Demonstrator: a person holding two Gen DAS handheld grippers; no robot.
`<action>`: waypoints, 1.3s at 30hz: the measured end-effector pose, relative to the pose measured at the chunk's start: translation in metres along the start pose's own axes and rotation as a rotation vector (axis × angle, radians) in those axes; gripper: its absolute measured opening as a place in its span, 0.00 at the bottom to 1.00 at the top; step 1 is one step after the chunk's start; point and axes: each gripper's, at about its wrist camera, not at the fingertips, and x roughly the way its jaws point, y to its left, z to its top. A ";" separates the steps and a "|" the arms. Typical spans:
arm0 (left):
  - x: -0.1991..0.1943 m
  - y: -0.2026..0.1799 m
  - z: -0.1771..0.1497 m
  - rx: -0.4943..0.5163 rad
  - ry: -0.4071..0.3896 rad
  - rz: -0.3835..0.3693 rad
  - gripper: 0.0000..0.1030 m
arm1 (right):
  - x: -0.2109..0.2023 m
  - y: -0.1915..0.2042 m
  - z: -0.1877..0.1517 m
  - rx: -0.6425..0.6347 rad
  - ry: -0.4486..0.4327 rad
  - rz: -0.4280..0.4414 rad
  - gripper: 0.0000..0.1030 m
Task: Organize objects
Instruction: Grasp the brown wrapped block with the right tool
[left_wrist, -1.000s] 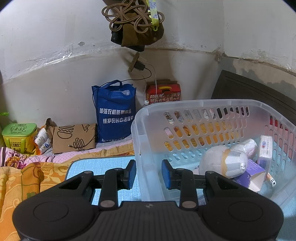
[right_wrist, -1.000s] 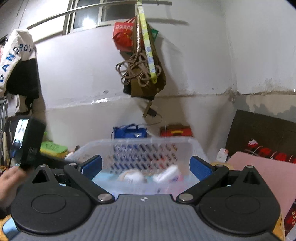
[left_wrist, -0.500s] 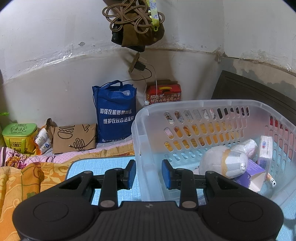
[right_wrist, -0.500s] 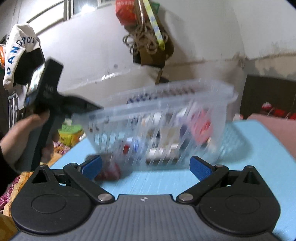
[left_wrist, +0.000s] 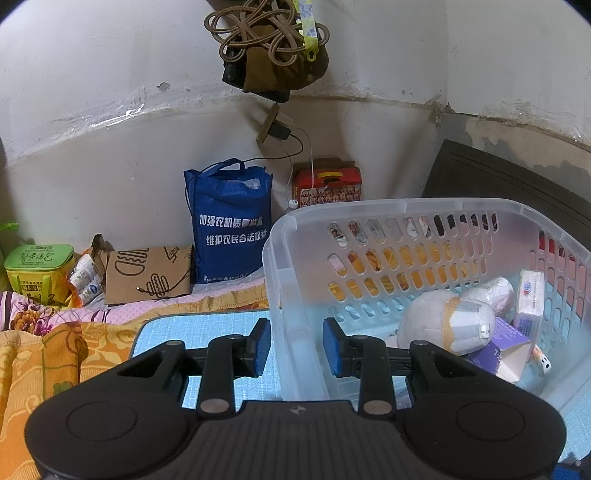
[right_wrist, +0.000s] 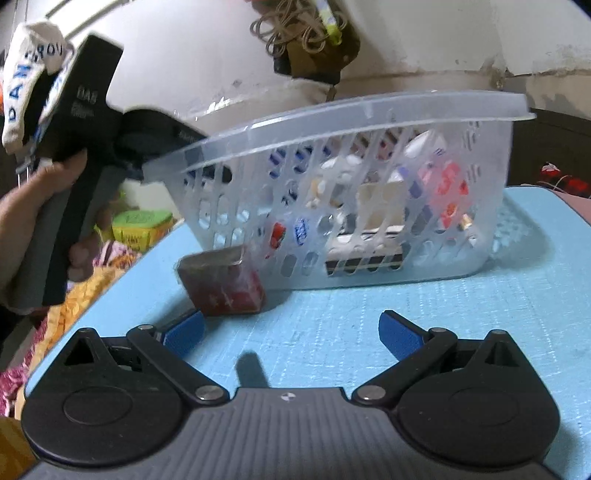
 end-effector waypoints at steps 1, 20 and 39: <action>0.000 0.000 0.000 0.000 0.000 0.001 0.35 | 0.002 0.003 0.000 -0.010 0.010 -0.001 1.00; 0.000 0.001 -0.002 -0.003 0.010 -0.014 0.36 | 0.038 0.056 0.018 -0.106 0.040 -0.014 1.00; 0.001 0.002 -0.004 0.017 0.001 -0.022 0.36 | 0.032 0.057 0.016 -0.127 0.011 -0.066 0.62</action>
